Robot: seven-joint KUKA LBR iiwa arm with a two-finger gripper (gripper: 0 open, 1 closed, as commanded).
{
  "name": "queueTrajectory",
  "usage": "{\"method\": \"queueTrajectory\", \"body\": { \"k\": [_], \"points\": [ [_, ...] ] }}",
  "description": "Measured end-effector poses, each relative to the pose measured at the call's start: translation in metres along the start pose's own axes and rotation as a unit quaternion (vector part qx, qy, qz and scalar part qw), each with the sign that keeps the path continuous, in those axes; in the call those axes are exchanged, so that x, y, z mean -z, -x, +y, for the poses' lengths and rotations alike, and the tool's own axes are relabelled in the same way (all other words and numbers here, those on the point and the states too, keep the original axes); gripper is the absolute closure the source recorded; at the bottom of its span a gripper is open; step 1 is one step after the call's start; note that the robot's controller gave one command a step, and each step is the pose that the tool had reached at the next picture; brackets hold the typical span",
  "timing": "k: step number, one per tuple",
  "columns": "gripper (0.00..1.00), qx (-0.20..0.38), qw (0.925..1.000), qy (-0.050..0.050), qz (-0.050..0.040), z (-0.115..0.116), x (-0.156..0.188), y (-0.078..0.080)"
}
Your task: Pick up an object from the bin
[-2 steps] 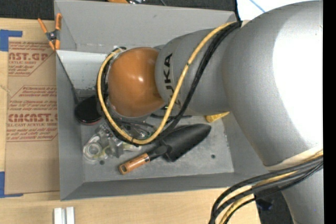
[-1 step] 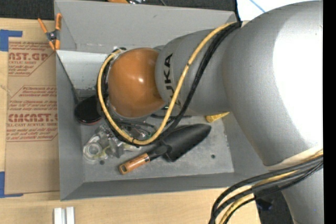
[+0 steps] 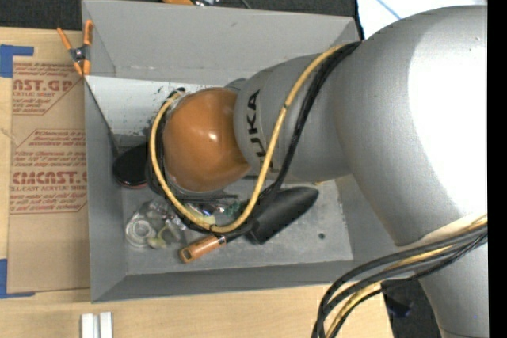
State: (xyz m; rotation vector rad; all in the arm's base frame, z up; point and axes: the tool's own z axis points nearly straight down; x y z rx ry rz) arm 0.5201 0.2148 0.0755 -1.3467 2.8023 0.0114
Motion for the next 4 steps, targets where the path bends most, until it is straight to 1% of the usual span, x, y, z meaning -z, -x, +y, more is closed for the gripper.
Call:
{"method": "queueTrajectory", "body": {
  "k": [1, 2, 3, 4],
  "points": [
    [1.00, -0.005, 1.0000, 0.000, 0.0006, 0.000, 0.000, 0.000],
    [1.00, 0.092, 0.9958, -0.002, 0.0010, -0.030, -0.003, 0.042],
    [1.00, -0.012, 0.9999, -0.001, -0.0016, -0.006, 0.002, 0.007],
    [1.00, 0.005, 1.0000, 0.001, 0.0012, 0.001, 0.007, 0.002]
  ]
}}
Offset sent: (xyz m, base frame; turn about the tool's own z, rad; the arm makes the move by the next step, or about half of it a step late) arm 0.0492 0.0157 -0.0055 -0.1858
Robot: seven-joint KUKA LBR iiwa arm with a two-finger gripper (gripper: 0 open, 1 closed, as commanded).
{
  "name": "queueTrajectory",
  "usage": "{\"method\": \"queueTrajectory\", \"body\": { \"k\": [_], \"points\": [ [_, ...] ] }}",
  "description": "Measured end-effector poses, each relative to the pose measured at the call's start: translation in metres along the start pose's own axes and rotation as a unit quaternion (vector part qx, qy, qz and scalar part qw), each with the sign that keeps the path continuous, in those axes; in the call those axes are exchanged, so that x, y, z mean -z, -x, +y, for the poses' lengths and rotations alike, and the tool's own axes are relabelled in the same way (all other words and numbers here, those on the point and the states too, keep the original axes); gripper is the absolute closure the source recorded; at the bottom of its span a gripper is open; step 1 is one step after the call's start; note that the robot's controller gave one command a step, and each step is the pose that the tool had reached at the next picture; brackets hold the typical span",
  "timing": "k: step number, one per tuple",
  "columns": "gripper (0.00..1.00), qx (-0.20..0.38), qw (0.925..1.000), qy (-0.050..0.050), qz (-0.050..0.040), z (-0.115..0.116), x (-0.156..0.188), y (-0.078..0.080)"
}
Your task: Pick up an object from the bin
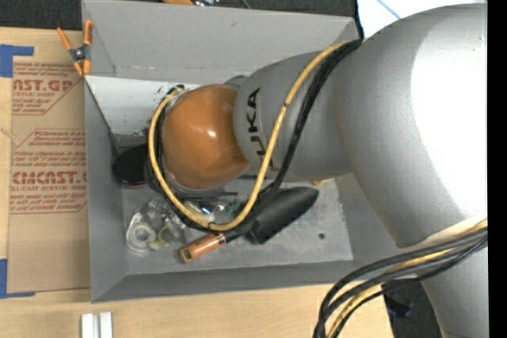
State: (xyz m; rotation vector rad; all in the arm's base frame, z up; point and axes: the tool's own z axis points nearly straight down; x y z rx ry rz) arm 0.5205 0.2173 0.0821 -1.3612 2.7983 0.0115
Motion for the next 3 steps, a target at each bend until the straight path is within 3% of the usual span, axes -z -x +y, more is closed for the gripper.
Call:
{"method": "queueTrajectory", "body": {
  "k": [1, 2, 3],
  "points": [
    [1.00, 0.026, 0.9997, 0.001, 0.0004, -0.011, 0.104, -0.008],
    [1.00, 0.124, 0.9923, 0.001, -0.0015, -0.003, 0.024, -0.013],
    [1.00, 0.059, 0.9983, 0.000, -0.0028, -0.007, 0.106, -0.014]
  ]
}}
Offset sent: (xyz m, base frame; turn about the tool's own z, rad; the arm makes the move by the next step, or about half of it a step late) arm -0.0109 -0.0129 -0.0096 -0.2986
